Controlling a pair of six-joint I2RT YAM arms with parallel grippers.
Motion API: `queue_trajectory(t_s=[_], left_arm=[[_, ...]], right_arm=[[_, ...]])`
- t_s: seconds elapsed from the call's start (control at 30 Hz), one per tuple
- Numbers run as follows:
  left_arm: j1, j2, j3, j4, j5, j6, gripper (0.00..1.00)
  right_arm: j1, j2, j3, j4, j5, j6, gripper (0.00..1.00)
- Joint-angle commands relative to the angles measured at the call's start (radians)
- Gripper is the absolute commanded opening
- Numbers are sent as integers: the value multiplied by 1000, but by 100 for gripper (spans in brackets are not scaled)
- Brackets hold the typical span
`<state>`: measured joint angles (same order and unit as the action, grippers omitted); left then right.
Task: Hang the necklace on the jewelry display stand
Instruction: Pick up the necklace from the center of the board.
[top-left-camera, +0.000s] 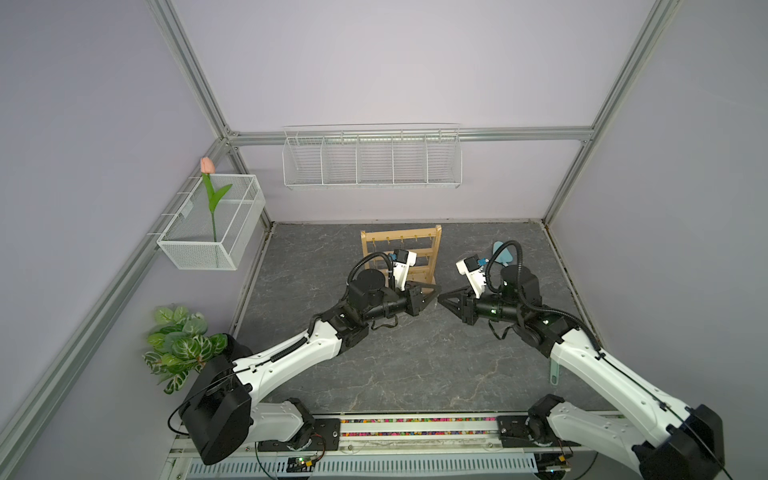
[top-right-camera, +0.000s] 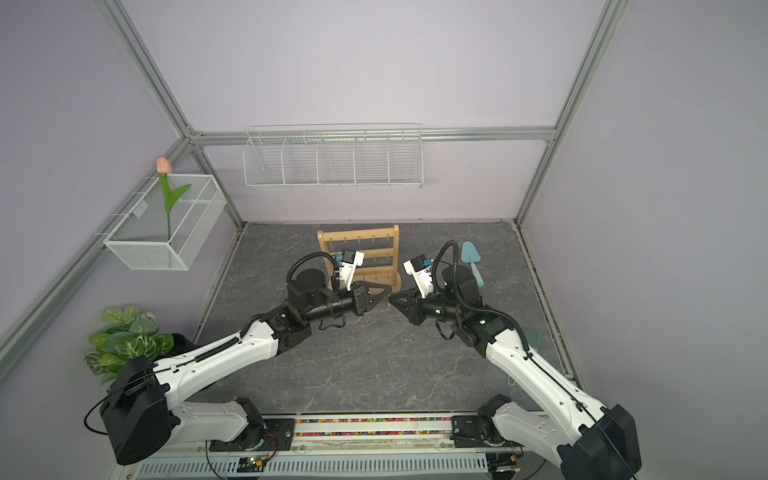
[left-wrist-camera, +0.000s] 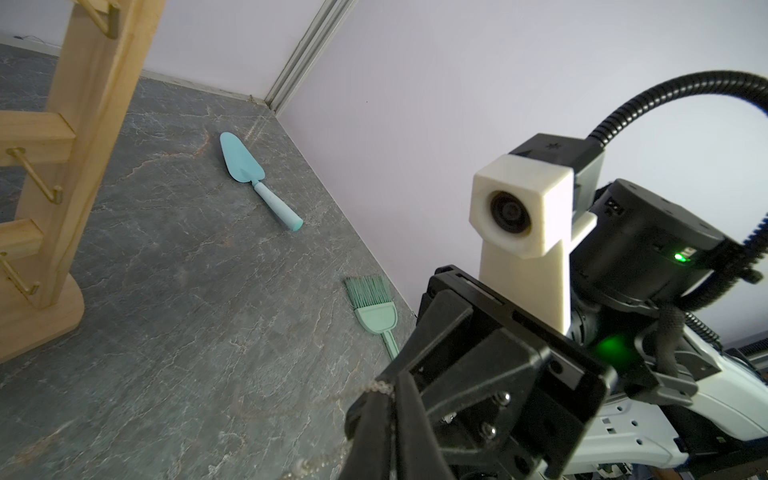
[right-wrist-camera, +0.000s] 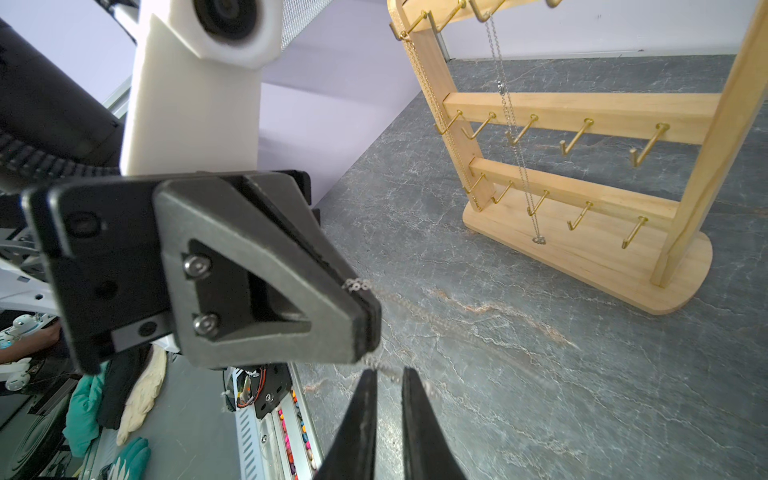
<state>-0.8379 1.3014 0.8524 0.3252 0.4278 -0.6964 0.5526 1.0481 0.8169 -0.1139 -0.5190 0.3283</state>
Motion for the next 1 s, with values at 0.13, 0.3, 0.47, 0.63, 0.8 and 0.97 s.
queue_trajectory(t_s=[0.13, 0.3, 0.47, 0.63, 0.8, 0.97], left_arm=[[4, -2, 10, 28, 24, -11, 9], [4, -2, 9, 25, 25, -11, 9], [4, -1, 10, 23, 25, -10, 9], [4, -1, 10, 25, 26, -11, 9], [4, -2, 8, 19, 21, -9, 9], [10, -7, 11, 18, 20, -14, 10]], right_arm=[[4, 7, -12, 30, 8, -21, 14], [4, 13, -9, 43, 10, -20, 13], [3, 12, -7, 51, 13, -20, 13], [2, 7, -4, 52, 16, -23, 13], [1, 6, -7, 68, 2, -19, 13], [3, 1, -21, 79, -18, -22, 13]])
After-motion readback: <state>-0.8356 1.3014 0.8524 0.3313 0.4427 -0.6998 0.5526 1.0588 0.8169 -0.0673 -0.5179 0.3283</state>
